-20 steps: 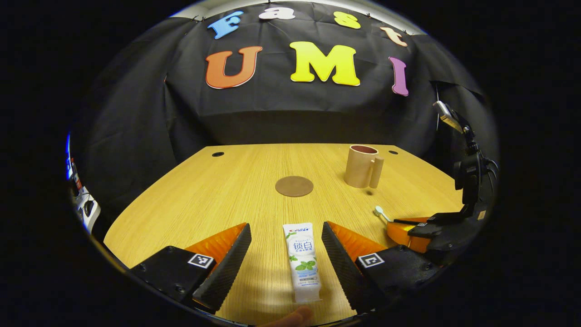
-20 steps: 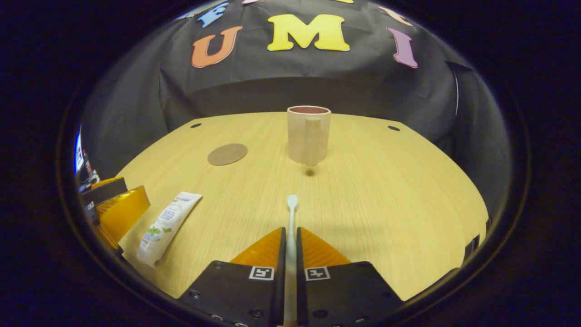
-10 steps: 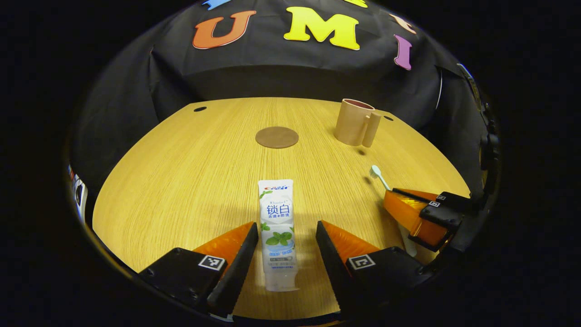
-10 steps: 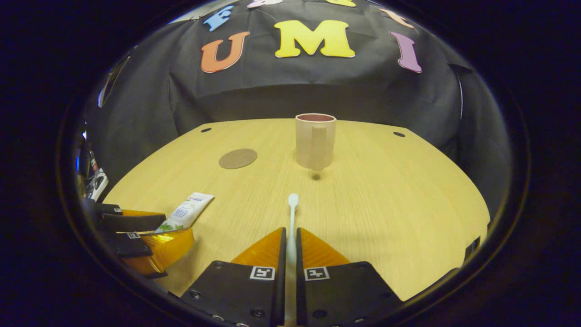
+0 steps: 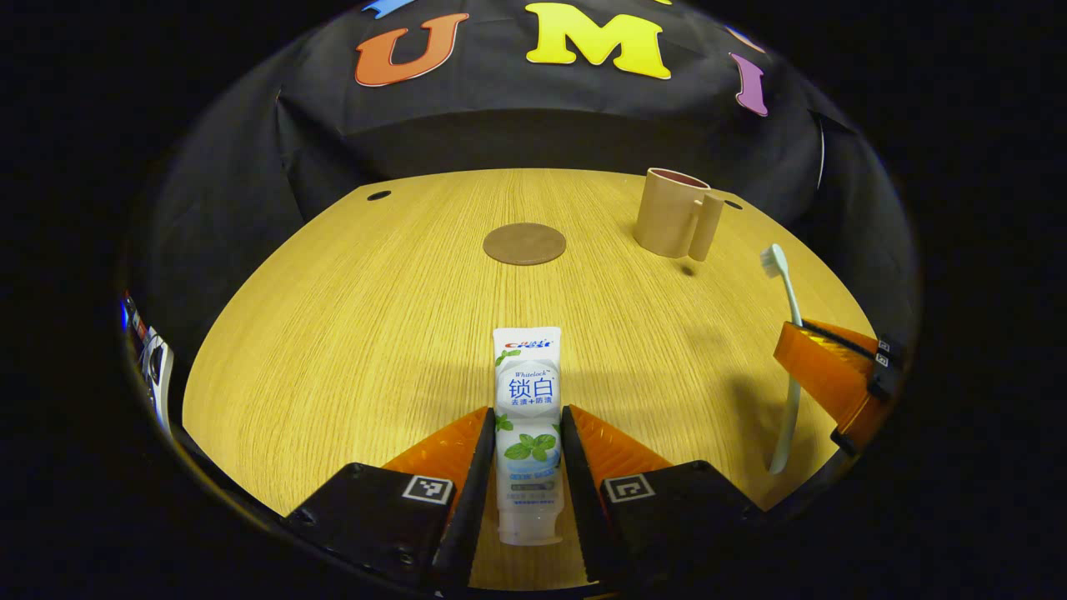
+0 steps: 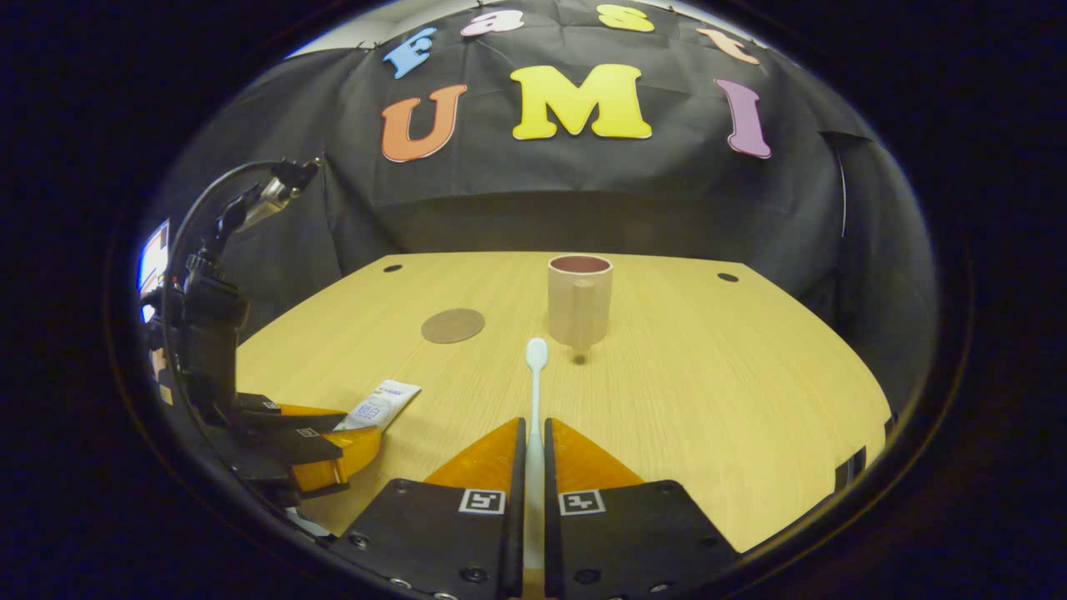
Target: Put the toothbrush and toothpaste on the desktop into the cup, then pick up the cup and place it on the coaster on the desktop.
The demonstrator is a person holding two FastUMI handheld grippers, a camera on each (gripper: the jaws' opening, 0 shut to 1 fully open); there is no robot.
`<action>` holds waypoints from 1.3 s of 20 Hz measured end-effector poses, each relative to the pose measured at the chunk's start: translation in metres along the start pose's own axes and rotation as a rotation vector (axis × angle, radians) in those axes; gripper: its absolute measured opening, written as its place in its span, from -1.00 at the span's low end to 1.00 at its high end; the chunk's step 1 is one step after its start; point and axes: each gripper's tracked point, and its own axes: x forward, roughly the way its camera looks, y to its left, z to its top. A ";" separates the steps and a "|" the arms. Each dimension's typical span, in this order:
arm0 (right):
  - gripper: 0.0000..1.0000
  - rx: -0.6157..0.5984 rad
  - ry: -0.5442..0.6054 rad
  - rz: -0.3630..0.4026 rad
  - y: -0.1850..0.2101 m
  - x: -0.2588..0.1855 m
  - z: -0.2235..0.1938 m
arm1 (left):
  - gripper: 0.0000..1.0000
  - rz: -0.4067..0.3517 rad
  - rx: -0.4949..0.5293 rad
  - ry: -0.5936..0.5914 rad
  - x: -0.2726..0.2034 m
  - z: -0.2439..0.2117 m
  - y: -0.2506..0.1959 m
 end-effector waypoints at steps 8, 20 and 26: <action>-0.84 0.000 -0.052 0.017 0.006 -0.028 0.018 | -0.27 -0.152 -0.043 -0.050 -0.001 0.006 -0.012; -0.84 -0.068 -0.158 0.004 0.008 -0.026 0.090 | -0.41 -0.117 -0.114 -0.381 -0.048 0.091 0.015; -0.84 -0.096 -0.227 0.049 0.016 -0.005 0.162 | -0.41 -0.124 -0.109 -0.514 -0.067 0.141 0.012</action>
